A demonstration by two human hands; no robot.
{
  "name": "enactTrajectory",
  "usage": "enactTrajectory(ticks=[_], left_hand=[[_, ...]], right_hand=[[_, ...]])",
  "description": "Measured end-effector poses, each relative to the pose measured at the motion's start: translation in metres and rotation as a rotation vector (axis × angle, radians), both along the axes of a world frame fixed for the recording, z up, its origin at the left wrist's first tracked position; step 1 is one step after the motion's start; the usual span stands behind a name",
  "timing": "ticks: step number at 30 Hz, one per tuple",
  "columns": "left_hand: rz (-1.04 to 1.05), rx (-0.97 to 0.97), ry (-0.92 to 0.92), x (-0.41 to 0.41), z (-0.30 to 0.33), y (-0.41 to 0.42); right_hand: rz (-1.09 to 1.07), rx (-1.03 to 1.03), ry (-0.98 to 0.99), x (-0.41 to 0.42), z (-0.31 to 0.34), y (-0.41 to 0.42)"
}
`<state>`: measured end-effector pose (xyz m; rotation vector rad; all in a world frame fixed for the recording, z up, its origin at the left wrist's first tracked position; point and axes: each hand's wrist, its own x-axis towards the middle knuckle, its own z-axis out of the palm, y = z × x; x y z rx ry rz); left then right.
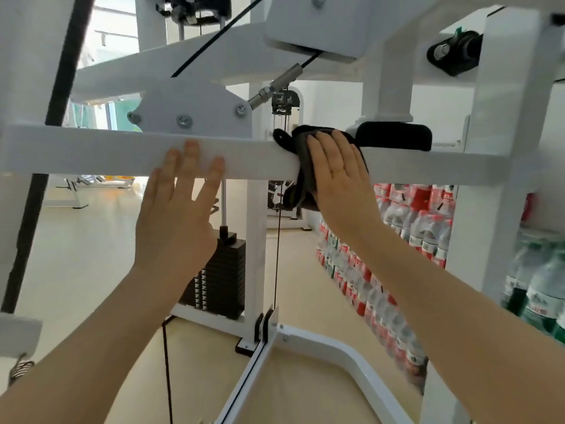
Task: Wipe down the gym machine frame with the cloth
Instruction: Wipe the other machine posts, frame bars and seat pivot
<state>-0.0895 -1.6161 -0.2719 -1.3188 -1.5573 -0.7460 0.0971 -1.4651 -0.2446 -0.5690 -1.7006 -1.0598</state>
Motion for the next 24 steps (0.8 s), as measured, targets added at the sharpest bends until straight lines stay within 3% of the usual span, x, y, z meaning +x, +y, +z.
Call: enactTrajectory(ticks=[4, 10, 20, 24], left_hand=[[-0.035, -0.019, 0.005, -0.004, 0.002, -0.002], [-0.21, -0.069, -0.125, -0.019, 0.011, -0.029], [0.162, -0.015, -0.418, -0.111, -0.003, -0.11], [0.183, -0.151, -0.352, -0.145, -0.016, -0.121]], right_hand=[[-0.082, -0.022, 0.129, -0.006, 0.002, -0.001], [0.08, 0.016, 0.118, -0.08, 0.004, -0.043], [0.269, -0.06, 0.029, -0.202, 0.002, -0.114], [0.461, -0.058, 0.051, -0.247, 0.006, -0.14]])
